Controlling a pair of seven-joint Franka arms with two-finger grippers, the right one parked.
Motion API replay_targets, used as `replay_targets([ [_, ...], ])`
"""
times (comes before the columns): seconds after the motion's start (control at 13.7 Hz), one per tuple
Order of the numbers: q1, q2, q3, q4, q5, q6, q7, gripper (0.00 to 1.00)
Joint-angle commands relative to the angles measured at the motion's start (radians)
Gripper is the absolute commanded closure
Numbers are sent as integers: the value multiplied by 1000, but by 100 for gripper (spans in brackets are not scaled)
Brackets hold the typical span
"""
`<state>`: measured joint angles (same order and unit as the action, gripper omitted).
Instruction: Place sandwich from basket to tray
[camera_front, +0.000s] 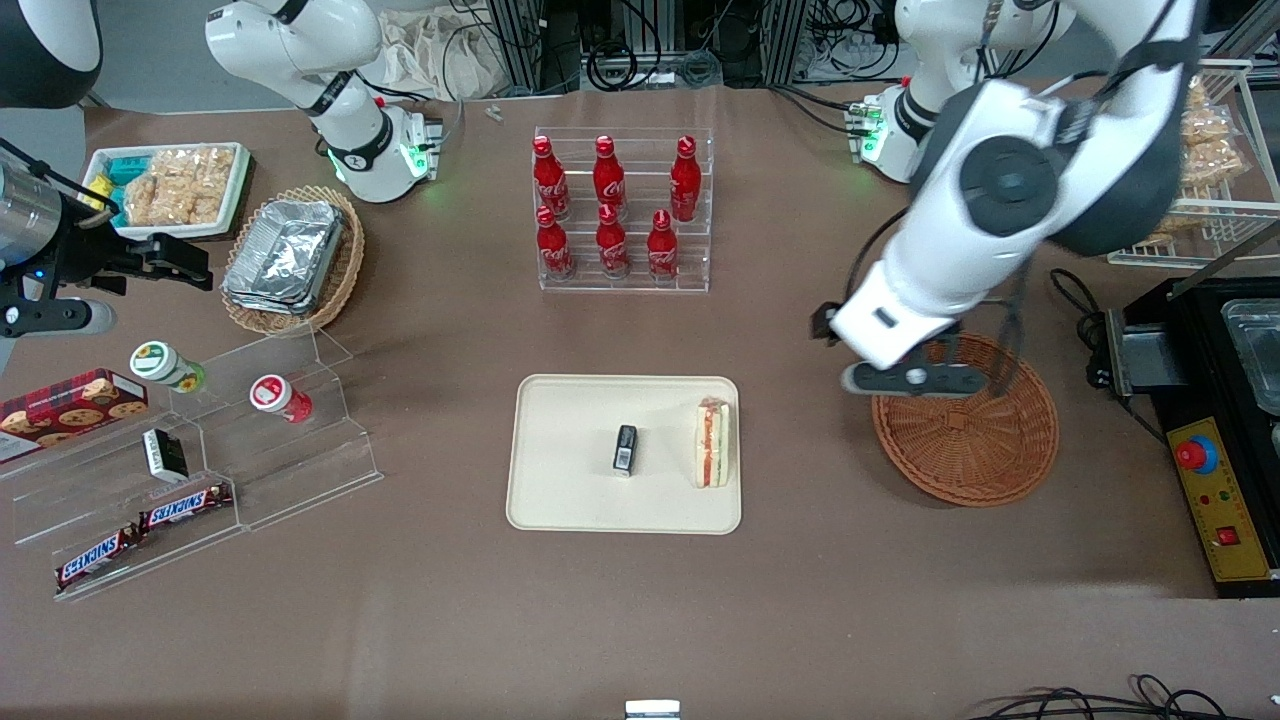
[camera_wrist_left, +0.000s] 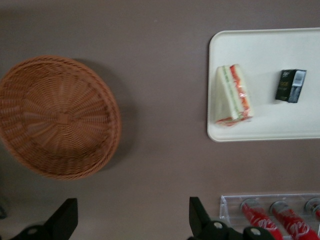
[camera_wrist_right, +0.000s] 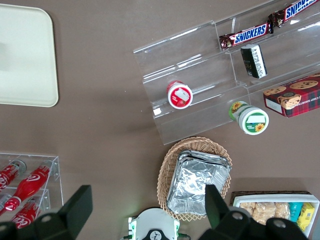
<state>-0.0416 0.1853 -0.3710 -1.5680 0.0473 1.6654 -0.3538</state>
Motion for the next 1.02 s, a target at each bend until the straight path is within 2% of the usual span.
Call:
replay_targets([
  [0.0,9,-119,84,-49,-30,-97,87,0],
  [0.22,9,-237,185,-90,-58,-153,169,0],
  [0.44,5,-358,256,-191,-69,-158,248,0],
  [0.95,5,-256,265,-24,-56,-213,274,0],
])
